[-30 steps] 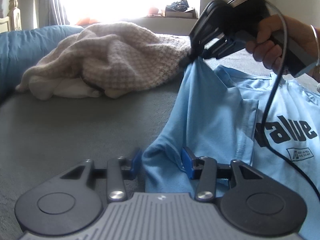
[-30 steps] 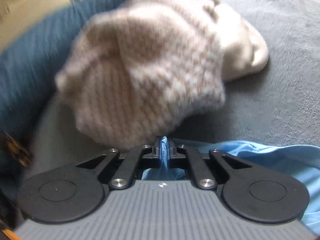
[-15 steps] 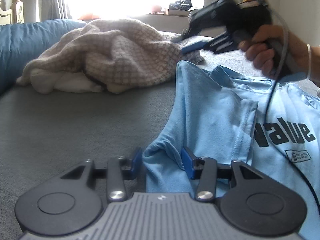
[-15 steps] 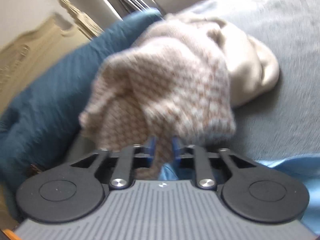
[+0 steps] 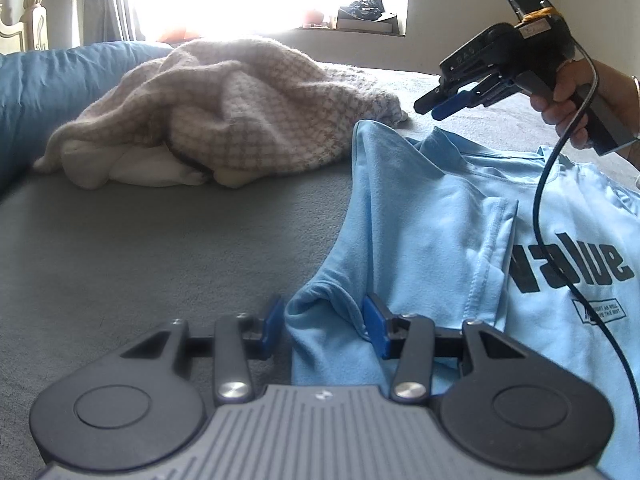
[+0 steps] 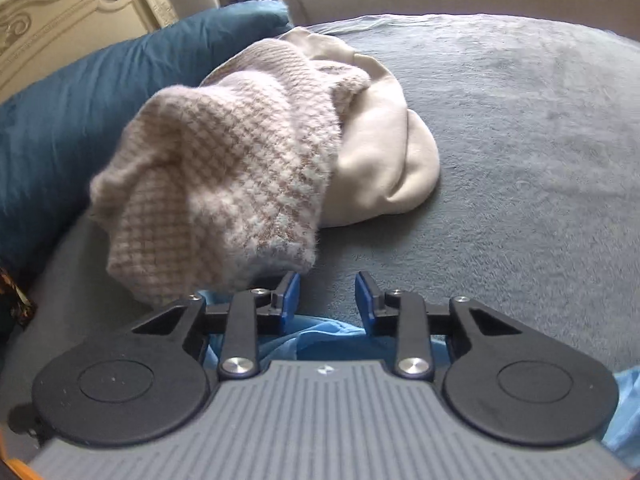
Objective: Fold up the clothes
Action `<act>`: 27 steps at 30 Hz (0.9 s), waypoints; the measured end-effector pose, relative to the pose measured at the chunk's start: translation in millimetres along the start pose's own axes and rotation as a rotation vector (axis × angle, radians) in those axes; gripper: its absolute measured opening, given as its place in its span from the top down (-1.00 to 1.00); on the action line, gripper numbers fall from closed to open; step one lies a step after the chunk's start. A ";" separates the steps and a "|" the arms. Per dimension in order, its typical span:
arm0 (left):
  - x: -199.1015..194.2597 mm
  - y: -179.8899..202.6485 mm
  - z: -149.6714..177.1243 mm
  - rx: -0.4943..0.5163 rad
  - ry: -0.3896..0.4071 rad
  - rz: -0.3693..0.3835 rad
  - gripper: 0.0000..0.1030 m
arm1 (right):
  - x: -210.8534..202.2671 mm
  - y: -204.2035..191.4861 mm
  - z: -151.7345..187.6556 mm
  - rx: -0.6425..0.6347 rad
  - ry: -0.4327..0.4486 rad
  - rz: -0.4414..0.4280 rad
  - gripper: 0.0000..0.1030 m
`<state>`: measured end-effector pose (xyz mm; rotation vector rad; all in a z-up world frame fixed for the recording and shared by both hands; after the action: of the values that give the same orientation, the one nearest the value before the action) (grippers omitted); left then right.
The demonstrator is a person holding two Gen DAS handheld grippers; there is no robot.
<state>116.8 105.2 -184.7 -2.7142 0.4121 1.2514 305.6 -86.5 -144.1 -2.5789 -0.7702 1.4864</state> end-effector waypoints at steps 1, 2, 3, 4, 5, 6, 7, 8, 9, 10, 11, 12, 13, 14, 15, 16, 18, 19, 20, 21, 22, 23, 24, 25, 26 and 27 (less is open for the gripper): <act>-0.1 -0.1 -0.1 -0.001 0.000 0.000 0.10 | 1.0 -1.7 2.2 -0.045 -0.007 0.012 0.42; -0.2 -0.3 -0.2 -0.001 0.000 0.001 0.10 | 4.3 -5.0 4.4 -0.106 -0.018 0.035 0.42; -0.2 -0.5 -0.3 -0.002 0.000 0.003 0.10 | 7.4 -5.9 8.2 -0.140 -0.035 0.045 0.42; -0.2 -0.8 -0.3 -0.004 0.000 0.004 0.10 | 10.3 -6.6 12.4 -0.172 -0.053 0.054 0.42; -0.1 -1.0 -0.3 -0.005 0.000 0.006 0.10 | 13.0 -5.4 19.2 -0.193 -0.076 0.056 0.42; 0.0 -1.2 -0.2 -0.005 0.001 0.008 0.10 | 16.2 -2.4 26.6 -0.220 -0.101 0.079 0.42; 0.0 -1.3 0.0 -0.005 0.001 0.009 0.10 | 19.3 1.1 33.8 -0.254 -0.125 0.111 0.42; -0.1 -1.2 0.2 -0.004 0.002 0.009 0.10 | 20.0 2.6 38.7 -0.288 -0.135 0.131 0.43; -0.3 -0.8 0.2 -0.005 0.003 0.008 0.10 | 17.1 1.3 37.7 -0.298 -0.124 0.129 0.43; -0.2 -0.6 0.1 -0.004 0.004 0.008 0.10 | 14.2 0.1 36.6 -0.309 -0.114 0.127 0.43; 0.2 -0.6 -0.1 -0.003 0.004 0.007 0.09 | 11.2 -1.6 35.3 -0.320 -0.102 0.124 0.42; 0.4 -0.6 -0.2 -0.001 0.004 0.007 0.09 | 7.5 -6.2 31.1 -0.335 -0.082 0.117 0.42; 0.5 -0.6 -0.3 -0.001 0.004 0.007 0.09 | 6.2 -11.5 26.7 -0.354 -0.070 0.111 0.42; 0.4 -0.7 -0.1 -0.001 0.004 0.008 0.09 | 5.3 -16.8 22.5 -0.373 -0.060 0.105 0.42; 0.4 -0.8 -0.3 -0.001 0.005 0.009 0.09 | 6.9 -21.4 18.9 -0.388 -0.059 0.105 0.42; 0.4 -1.0 -0.4 -0.001 0.005 0.010 0.09 | 8.8 -25.8 15.5 -0.401 -0.058 0.103 0.42; 0.5 -1.3 -0.4 -0.003 0.004 0.013 0.09 | 16.5 -31.9 11.5 -0.403 -0.074 0.086 0.42; 0.4 -1.4 -0.3 -0.003 0.005 0.014 0.09 | 22.7 -34.3 12.4 -0.408 -0.098 0.078 0.42; 0.4 -1.4 -0.2 -0.003 0.005 0.015 0.09 | 28.9 -36.7 13.4 -0.413 -0.123 0.071 0.42; 0.3 -1.5 -0.1 -0.003 0.005 0.016 0.09 | 34.9 -39.0 14.6 -0.418 -0.147 0.064 0.42; 0.3 -1.5 0.0 -0.003 0.006 0.017 0.09 | 40.3 -39.9 17.8 -0.423 -0.170 0.064 0.42; 0.3 -1.6 0.0 -0.004 0.006 0.018 0.09 | 42.3 -39.8 18.7 -0.419 -0.166 0.071 0.42; 0.5 -1.8 0.1 -0.004 0.006 0.019 0.09 | 44.2 -39.6 19.6 -0.415 -0.161 0.077 0.42; 0.6 -2.0 0.1 -0.005 0.006 0.020 0.09 | 46.0 -39.5 20.4 -0.410 -0.155 0.084 0.42; 1.0 -2.0 0.0 -0.005 0.005 0.020 0.09 | 46.0 -39.4 19.6 -0.396 -0.134 0.093 0.43; 1.1 -1.9 0.1 -0.005 0.005 0.020 0.09 | 46.0 -39.1 18.8 -0.381 -0.111 0.103 0.43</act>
<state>117.9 106.8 -185.6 -2.7245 0.4384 1.2521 293.7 -35.1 -178.9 -2.8623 -1.0396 1.6671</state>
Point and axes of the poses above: each gripper's, at about its wrist camera, not at the fingertips, and x roughly the way its jaws point, y to its right, z to its underside, the point moved 9 cm from there along x, roughly the way its jaws point, and after that the axes turned 8 degrees about -y, right-handed, at the moved point
